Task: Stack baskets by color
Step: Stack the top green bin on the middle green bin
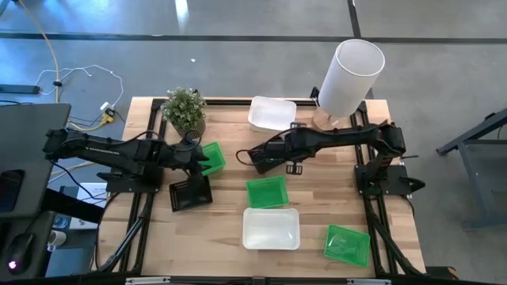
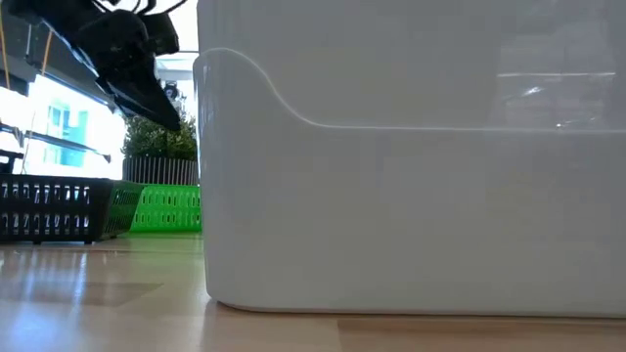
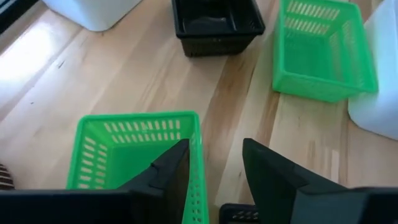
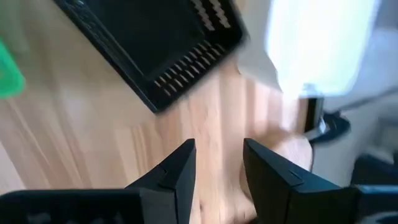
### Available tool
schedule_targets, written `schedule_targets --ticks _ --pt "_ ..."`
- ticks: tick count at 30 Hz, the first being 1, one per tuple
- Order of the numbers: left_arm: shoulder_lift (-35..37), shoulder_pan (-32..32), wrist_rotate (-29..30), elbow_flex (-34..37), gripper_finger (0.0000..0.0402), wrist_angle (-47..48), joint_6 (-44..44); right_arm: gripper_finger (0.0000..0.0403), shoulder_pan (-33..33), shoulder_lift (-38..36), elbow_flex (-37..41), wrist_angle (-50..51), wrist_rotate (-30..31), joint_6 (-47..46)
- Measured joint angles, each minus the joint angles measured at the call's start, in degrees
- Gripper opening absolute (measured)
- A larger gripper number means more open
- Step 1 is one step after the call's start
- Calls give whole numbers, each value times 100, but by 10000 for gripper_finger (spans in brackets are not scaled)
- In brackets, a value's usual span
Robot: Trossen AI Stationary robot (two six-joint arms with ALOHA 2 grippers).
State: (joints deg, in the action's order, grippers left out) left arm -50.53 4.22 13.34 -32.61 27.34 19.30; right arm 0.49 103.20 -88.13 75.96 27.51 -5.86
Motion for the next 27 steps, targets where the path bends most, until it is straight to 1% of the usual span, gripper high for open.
schedule_targets --ticks 2,4,7,11,15,17,22,27 --pt "-156 130 -132 -158 134 -42 -102 119 0 -116 16 192 124 -303" --pt "-308 241 -243 -279 134 -18 -230 119 0 -249 77 162 222 -450" --pt "-589 362 -375 -427 133 70 -447 119 0 -418 225 98 189 -498" --pt "-1046 531 -418 -631 133 386 -420 119 0 -527 279 190 184 -725" --pt "-1488 629 -503 -818 133 764 -208 119 16 -560 279 180 214 -691" --pt "-1691 676 -694 -883 133 846 -159 119 42 -560 279 188 212 -673" --pt "-2096 681 -990 -1002 133 844 -188 119 114 -560 279 201 212 -674" --pt "-2343 681 -1014 -1015 133 842 -189 119 144 -560 279 201 203 -674"
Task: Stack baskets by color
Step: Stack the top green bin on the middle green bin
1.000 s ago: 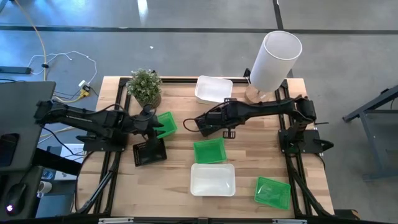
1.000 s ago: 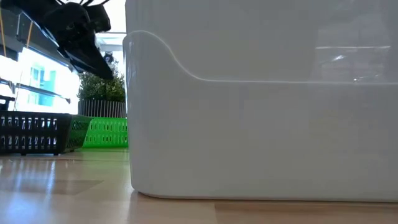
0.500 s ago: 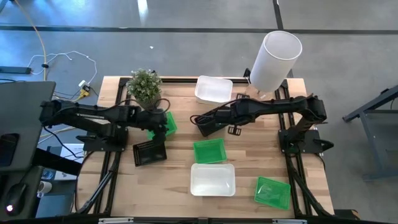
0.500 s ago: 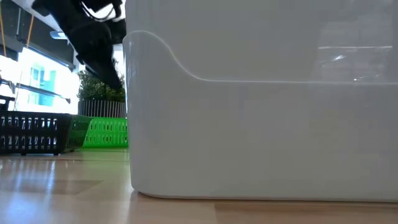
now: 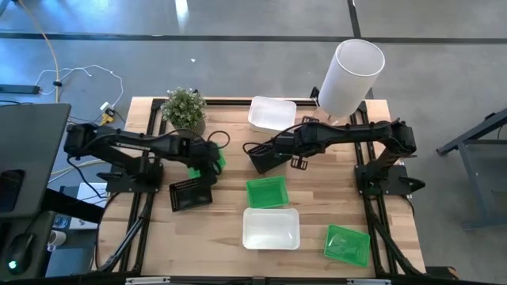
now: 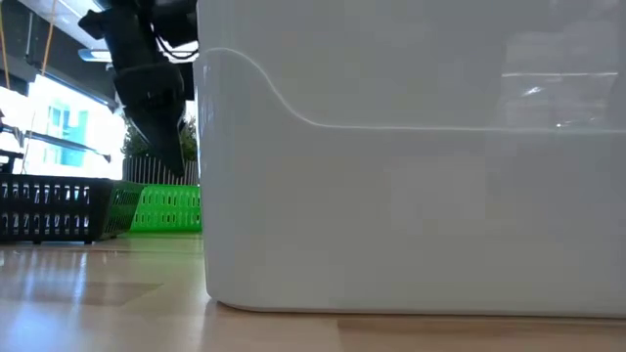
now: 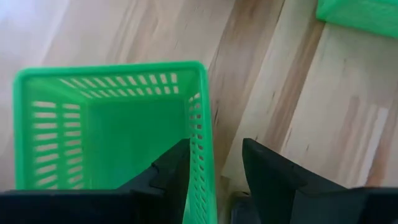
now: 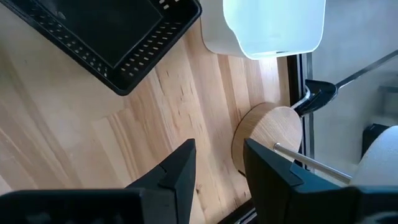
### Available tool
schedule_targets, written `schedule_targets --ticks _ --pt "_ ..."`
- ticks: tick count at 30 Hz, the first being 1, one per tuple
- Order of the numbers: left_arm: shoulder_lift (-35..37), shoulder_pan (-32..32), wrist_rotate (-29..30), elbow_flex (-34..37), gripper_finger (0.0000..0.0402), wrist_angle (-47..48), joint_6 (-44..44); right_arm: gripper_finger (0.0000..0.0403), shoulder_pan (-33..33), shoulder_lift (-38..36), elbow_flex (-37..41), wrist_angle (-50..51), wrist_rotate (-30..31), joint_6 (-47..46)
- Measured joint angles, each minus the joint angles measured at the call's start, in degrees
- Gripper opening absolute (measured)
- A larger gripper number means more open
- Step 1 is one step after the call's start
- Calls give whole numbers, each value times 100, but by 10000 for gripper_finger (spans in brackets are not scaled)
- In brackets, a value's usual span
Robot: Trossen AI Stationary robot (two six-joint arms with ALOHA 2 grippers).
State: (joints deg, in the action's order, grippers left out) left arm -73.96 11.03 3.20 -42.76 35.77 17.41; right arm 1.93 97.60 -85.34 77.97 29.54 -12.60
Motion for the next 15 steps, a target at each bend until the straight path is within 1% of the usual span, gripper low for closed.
schedule_targets --ticks 15 --pt "-702 0 95 -2 132 -1 49 119 -2 0 0 0 -13 -42"
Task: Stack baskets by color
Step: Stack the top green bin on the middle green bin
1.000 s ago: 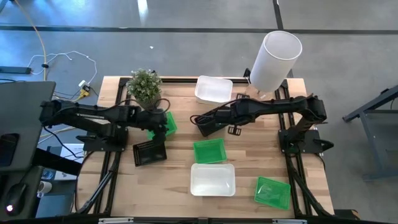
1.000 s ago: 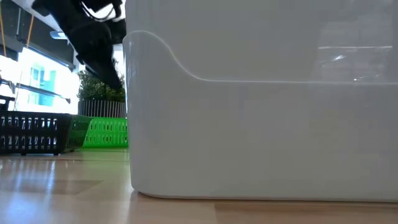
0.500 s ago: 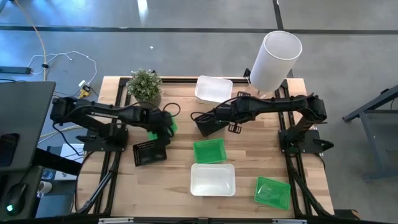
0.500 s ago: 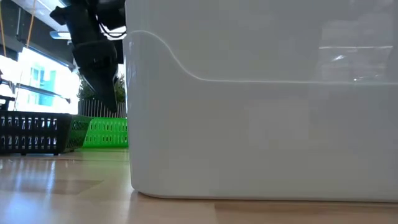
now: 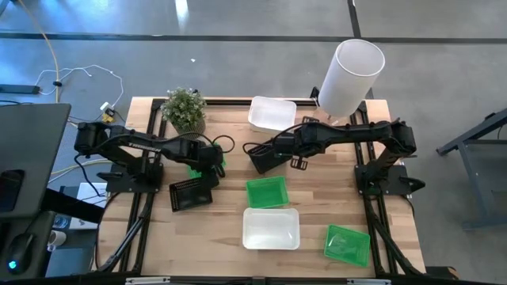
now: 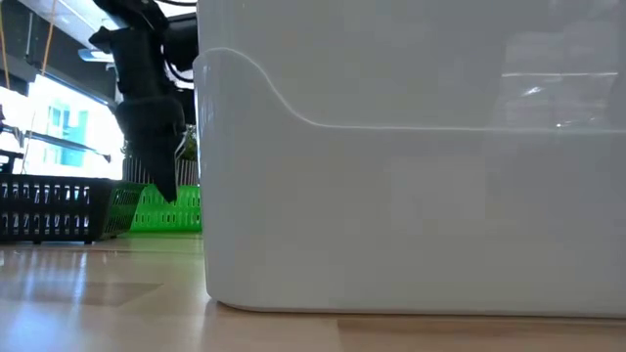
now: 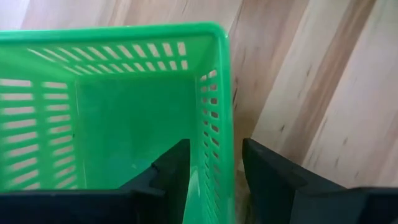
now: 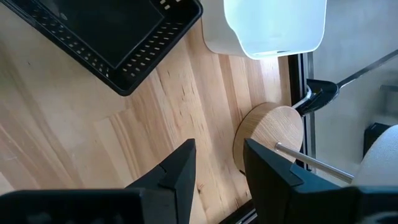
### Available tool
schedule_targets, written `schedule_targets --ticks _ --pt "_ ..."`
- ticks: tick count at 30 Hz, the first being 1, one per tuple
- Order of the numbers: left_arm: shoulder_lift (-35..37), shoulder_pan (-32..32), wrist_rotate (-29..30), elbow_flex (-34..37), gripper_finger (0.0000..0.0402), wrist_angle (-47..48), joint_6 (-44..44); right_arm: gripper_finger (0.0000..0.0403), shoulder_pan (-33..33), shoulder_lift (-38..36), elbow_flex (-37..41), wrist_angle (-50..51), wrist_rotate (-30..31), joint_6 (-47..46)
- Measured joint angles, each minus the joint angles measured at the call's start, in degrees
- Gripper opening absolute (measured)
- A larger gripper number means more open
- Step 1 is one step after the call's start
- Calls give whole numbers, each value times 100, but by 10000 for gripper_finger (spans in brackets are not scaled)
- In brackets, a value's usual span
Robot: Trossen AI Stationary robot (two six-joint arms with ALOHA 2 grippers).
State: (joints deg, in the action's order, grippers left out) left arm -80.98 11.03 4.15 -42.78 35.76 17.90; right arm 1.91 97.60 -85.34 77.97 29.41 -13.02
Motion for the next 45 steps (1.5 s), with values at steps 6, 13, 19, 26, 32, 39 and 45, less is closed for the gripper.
schedule_targets --ticks 6,13,19,26,32,39,45 --pt "-18 0 14 0 94 -80 12 119 0 0 0 -4 -2 -6" --pt "19 0 32 0 10 -167 -53 119 -4 0 0 -104 -111 -214" --pt "21 -41 125 0 9 -164 -144 119 -7 0 0 -407 -350 -210" --pt "52 -339 306 -90 3 -10 -484 119 -4 0 0 -998 -575 -20" --pt "52 -795 641 -519 1 222 -841 119 -4 0 0 -1645 -789 2" --pt "52 -1315 1089 -968 1 472 -1141 119 -7 2 0 -2141 -898 -30" --pt "52 -1689 1266 -1210 1 696 -1506 119 -7 2 0 -2491 -855 -273"
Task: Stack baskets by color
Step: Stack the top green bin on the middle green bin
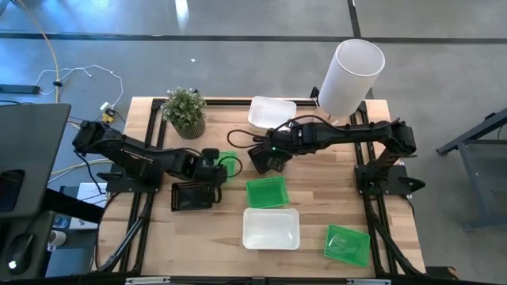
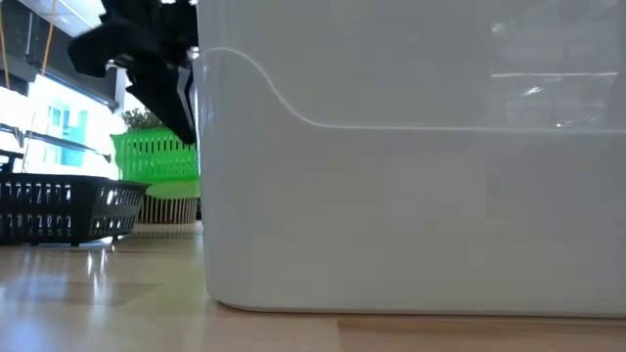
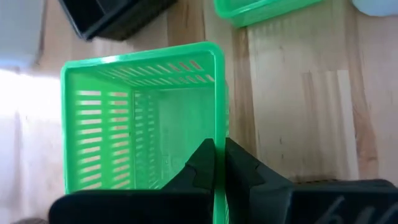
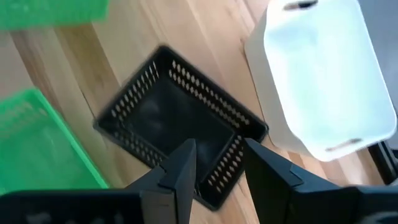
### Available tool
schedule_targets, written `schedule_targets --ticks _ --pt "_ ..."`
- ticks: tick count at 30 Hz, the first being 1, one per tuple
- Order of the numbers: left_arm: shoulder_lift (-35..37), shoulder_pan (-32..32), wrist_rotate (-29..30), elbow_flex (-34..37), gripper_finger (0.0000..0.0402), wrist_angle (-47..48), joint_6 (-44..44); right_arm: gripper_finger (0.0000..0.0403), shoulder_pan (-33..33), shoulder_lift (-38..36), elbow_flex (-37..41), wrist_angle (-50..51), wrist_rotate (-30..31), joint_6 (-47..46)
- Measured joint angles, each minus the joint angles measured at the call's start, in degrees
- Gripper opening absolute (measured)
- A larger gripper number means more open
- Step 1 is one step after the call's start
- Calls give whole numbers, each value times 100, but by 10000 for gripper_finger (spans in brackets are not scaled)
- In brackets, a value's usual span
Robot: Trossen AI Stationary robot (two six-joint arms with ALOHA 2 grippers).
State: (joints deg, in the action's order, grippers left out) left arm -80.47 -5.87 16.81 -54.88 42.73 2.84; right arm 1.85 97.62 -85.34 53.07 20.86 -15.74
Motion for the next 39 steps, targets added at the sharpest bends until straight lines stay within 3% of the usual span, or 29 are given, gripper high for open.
schedule_targets --ticks 11,18,22,31,39 --pt "2 -569 904 -251 0 81 -735 119 4 -36 -7 -1264 -18 125" --pt "2 -716 967 -446 0 78 -1398 119 18 -66 -11 -2414 -590 484" --pt "2 -743 1311 -505 0 80 -1834 119 121 -65 -30 -2981 -1006 555" --pt "2 -739 2067 -521 0 93 -2491 119 350 -42 -875 -2916 -1204 978" --pt "2 -592 2139 -521 0 155 -2719 119 505 71 -1231 -2598 -1192 1279"
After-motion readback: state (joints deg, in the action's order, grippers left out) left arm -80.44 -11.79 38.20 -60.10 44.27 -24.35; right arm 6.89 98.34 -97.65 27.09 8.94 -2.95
